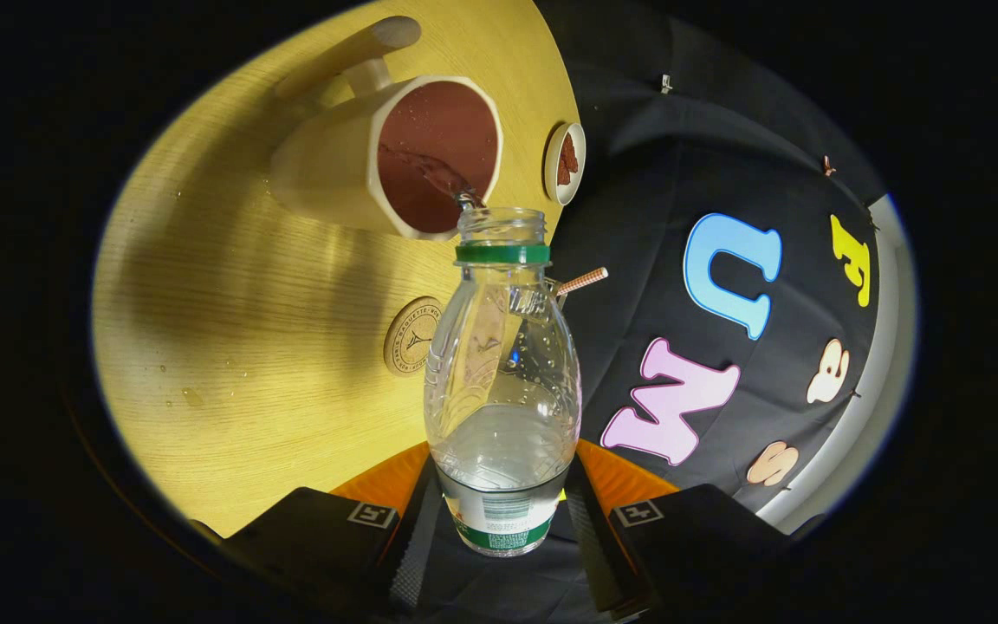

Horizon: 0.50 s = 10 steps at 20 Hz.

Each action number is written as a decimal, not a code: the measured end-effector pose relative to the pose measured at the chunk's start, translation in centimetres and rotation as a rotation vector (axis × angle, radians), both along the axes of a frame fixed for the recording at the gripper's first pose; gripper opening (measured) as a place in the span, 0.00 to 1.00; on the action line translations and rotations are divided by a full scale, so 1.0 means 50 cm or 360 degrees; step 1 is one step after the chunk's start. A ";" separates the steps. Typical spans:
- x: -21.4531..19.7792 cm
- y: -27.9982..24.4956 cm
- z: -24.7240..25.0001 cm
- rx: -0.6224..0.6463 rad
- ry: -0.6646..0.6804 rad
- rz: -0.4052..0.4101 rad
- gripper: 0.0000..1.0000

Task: Take the bottle from table, then pour the juice into the cup, finally place the bottle on the coaster

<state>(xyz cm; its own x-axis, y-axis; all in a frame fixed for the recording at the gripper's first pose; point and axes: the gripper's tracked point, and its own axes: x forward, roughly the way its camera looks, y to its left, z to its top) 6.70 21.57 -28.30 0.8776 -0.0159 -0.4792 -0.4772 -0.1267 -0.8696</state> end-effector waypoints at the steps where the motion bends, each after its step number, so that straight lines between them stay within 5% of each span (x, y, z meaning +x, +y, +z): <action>1: -0.001 0.001 0.002 -0.0006 -0.0007 0.0009 0.75; 10: 0.004 0.005 0.019 -0.0091 -0.0101 0.0107 0.75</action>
